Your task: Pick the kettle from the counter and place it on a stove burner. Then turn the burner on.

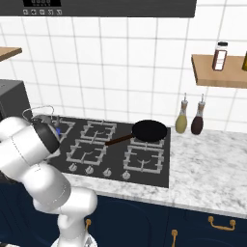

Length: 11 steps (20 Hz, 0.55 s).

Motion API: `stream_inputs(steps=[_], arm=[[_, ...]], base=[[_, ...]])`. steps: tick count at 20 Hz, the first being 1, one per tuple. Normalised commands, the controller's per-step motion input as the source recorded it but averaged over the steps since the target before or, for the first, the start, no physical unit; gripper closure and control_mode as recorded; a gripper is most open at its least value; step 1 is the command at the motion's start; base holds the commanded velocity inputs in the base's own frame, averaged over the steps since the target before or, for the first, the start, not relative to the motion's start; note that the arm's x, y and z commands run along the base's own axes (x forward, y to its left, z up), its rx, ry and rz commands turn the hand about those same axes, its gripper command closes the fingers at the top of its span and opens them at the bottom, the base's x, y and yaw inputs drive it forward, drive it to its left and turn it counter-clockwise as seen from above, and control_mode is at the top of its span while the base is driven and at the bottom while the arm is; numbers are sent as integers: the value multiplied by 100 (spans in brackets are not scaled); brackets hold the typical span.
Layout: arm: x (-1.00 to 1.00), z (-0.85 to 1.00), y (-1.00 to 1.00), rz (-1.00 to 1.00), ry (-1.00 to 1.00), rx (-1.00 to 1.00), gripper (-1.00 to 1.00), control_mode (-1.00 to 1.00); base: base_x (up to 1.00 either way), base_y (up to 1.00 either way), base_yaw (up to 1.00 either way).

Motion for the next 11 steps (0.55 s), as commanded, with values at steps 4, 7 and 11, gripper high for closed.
stream_inputs(steps=[4, 7, 11], arm=[[-18, 0, 0, 71, -5, -4, 100, -100], [-24, 0, 0, 67, -9, -1, 100, -100], [-9, 0, 2, 15, -8, 0, 100, -100]], base=[[0, 0, 0], [0, 0, 0], [0, 0, 0]])
